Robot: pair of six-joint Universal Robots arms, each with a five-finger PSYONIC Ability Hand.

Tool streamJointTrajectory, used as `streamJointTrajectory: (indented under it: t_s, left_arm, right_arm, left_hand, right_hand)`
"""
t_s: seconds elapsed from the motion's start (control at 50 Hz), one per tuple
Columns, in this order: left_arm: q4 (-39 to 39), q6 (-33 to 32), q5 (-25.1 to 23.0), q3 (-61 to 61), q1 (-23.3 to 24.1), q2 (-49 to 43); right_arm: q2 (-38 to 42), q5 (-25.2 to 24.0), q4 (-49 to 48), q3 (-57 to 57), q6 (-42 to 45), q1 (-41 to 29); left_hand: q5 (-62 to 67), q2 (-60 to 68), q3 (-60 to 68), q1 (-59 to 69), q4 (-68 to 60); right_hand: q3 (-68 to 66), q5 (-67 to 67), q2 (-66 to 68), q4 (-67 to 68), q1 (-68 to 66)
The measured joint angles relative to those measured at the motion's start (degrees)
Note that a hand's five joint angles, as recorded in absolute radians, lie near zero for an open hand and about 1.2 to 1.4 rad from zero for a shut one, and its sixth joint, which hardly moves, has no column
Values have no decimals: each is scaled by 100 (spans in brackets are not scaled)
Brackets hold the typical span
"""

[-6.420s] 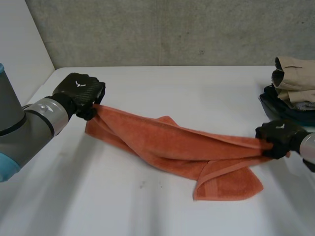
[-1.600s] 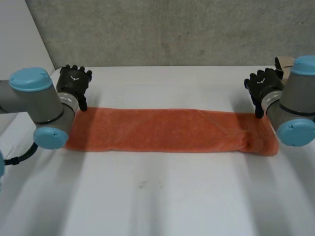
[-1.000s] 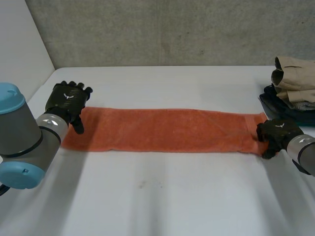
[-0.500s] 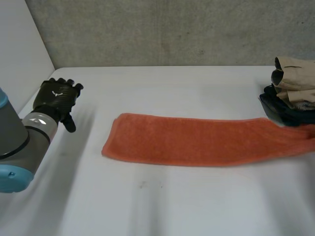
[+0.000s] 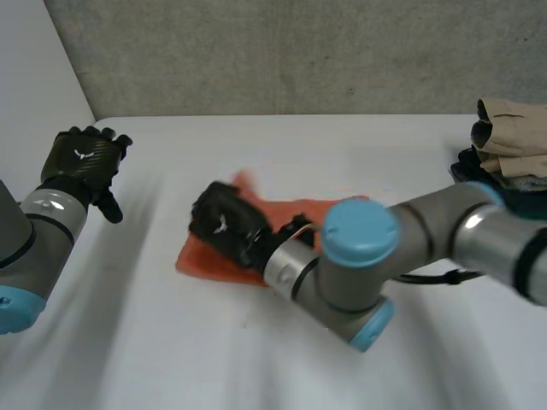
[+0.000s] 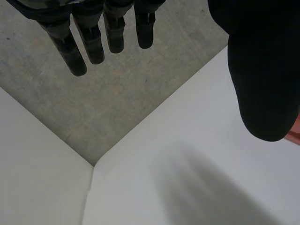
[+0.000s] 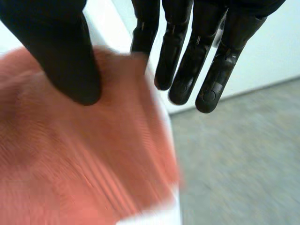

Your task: Fold the laundry.

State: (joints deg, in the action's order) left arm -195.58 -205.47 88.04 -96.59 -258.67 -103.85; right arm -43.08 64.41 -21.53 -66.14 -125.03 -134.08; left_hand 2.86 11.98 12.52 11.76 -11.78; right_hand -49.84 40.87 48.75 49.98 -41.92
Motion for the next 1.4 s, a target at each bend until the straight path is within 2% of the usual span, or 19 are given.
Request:
streamJointTrajectory:
  t_s: [0.06,0.12,0.14,0.24,0.28,0.44,0.54,0.56,0.6,0.78,0.88,1.02,1.04,1.06,1.08,1.1,1.16,1.32,1.4]
  left_arm:
    - [-6,18,5,24,46,-25]
    - [-16,25,8,57,137,-47]
    - [-20,26,7,68,172,-54]
    - [-36,25,3,129,382,-105]
    - [-50,19,-41,281,862,-303]
    - [-58,8,-138,622,1549,-867]
    - [-52,2,-109,895,1823,-1319]
    - [-51,2,-104,917,1840,-1356]
    - [-45,2,-85,974,1872,-1442]
    - [10,4,-24,822,1660,-1073]
    - [20,7,20,668,1398,-760]
    - [31,35,115,496,1126,-501]
    - [37,61,165,459,1088,-471]
    - [38,71,180,450,1083,-466]
    - [42,103,214,438,1078,-461]
    - [42,103,214,438,1078,-461]
    - [46,199,259,454,1097,-465]
    - [46,650,251,866,1378,-521]
    - [47,930,197,1222,1720,-708]
  right_arm:
    - [302,-43,7,218,-21,-120]
    - [225,187,48,245,-126,-154]
    - [156,292,63,220,-180,-154]
    - [-265,846,132,-31,-608,-97]
    - [-1048,1575,388,-720,-1680,271]
    - [-1729,1857,1358,-1643,-2919,1063]
    - [-1608,1853,1746,-2034,-3112,1518]
    - [-1453,1884,1830,-2220,-3079,1779]
    - [-1329,2000,1768,-2326,-2933,1985]
    - [-1575,2659,1181,-1990,-1643,1965]
    - [-1603,2392,988,-1581,-926,1326]
    - [-1218,1251,688,-1244,-378,263]
    - [-1052,896,630,-1192,-355,55]
    - [-990,780,613,-1175,-364,-5]
    - [-904,652,593,-1134,-451,-78]
    - [-904,652,593,-1134,-451,-78]
    - [-833,708,581,-1019,-848,-98]
    - [-1555,1649,968,-880,-3474,483]
    - [-1908,1731,1509,-851,-4595,971]
  left_hand:
    - [0,0,0,0,0]
    - [0,0,0,0,0]
    - [0,0,0,0,0]
    - [0,0,0,0,0]
    - [0,0,0,0,0]
    - [0,0,0,0,0]
    - [0,0,0,0,0]
    - [0,0,0,0,0]
    - [0,0,0,0,0]
    - [0,0,0,0,0]
    - [0,0,0,0,0]
    - [0,0,0,0,0]
    - [0,0,0,0,0]
    - [0,0,0,0,0]
    - [0,0,0,0,0]
    - [0,0,0,0,0]
    - [0,0,3,0,0]
    - [0,0,0,0,0]
    - [0,0,0,0,0]
  right_hand:
    - [2162,-2110,-2228,-2137,2071]
    - [2162,-2110,-2228,-2137,2071]
    - [3716,-3651,-3597,-3639,3042]
    - [3752,-3693,-3616,-3649,3046]
    - [3752,-3694,-3615,-3649,3046]
    - [3754,-3694,-3615,-3649,3046]
    - [2843,-2939,-2651,-2872,2295]
    - [705,-931,-548,-755,169]
    - [-1281,928,1424,1178,-667]
    - [-1804,1489,1889,1816,-1337]
    - [-1804,1554,1889,1816,-1337]
    - [-1636,1544,1778,1686,-1351]
    - [-316,233,318,305,-149]
    - [-316,233,318,305,-149]
    - [1555,-1614,-1487,-1575,1360]
    - [1555,-1614,-1487,-1575,1360]
    - [3616,-3558,-3509,-3559,2961]
    - [3757,-3684,-3618,-3653,3047]
    - [3757,-3684,-3618,-3653,3047]
